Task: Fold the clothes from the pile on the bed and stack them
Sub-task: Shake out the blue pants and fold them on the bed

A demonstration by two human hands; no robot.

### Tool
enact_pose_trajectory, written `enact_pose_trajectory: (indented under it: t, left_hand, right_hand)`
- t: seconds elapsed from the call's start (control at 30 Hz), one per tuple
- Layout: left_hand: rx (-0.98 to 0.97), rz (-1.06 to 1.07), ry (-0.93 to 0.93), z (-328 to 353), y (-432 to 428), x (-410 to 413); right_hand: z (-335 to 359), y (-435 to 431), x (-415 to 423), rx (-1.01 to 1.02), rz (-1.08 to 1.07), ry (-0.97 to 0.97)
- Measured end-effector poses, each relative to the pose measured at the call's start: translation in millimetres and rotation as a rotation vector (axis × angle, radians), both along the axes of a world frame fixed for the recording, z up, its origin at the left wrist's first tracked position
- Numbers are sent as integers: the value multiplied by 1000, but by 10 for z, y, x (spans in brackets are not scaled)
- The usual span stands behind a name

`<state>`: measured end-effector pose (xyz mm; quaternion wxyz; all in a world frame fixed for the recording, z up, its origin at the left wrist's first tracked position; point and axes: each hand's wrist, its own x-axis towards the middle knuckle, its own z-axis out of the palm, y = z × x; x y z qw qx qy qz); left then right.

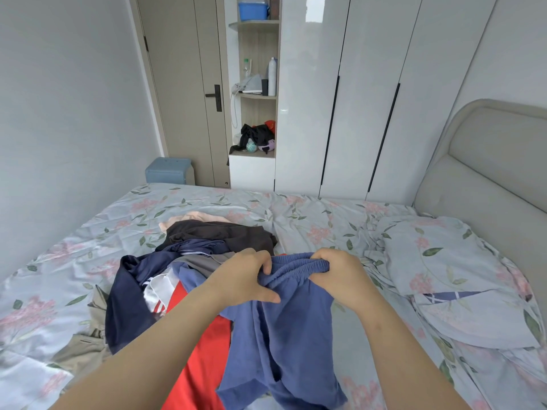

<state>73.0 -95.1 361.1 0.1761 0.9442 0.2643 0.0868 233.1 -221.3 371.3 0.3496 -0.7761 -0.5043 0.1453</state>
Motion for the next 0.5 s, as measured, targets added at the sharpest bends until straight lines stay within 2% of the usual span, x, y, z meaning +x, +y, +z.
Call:
enact_pose_trajectory:
  t: [0.2, 0.33, 0.4, 0.5]
  left_hand:
    - [170, 72, -89, 146, 84, -32]
    - [194, 75, -102, 443, 152, -50]
    - [16, 106, -252, 609, 143, -15]
    - [-560, 198, -561, 879, 58, 42]
  right_hand:
    - [87, -56, 58, 33, -63, 90]
    - [238, -76, 103, 31, -157, -34]
    - [355, -93, 128, 59, -182, -3]
    - [644, -131, 123, 201, -208, 177]
